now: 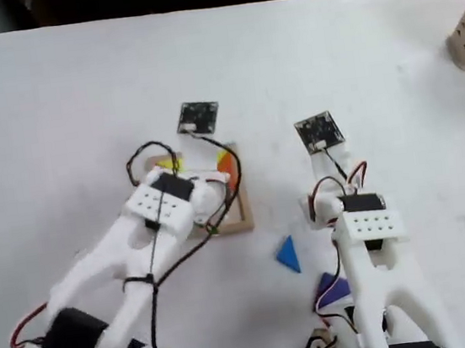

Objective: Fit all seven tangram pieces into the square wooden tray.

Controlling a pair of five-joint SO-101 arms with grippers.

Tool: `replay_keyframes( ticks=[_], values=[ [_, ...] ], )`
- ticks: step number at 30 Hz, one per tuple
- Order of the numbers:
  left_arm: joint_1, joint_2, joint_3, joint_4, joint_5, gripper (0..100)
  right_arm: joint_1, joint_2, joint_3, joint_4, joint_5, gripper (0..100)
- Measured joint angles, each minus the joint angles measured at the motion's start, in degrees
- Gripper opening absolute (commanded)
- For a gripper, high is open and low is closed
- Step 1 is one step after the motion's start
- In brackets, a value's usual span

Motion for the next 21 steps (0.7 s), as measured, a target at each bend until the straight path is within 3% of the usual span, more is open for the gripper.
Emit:
replay_keyframes(
  ticks=[6,11,21],
  values=[
    [-5.7,-1.2,0.6,-4.3,0.0,2,0.0,0.0,0.0,0.0,0.0,2.4],
    [-12.7,5.9,-2.7,-6.2,2.9,2,0.0,0.0,0.0,0.0,0.0,2.4],
    [-11.4,11.3,-5.1,-5.5,4.2,2,0.0,0.0,0.0,0.0,0.0,2.4]
  ],
)
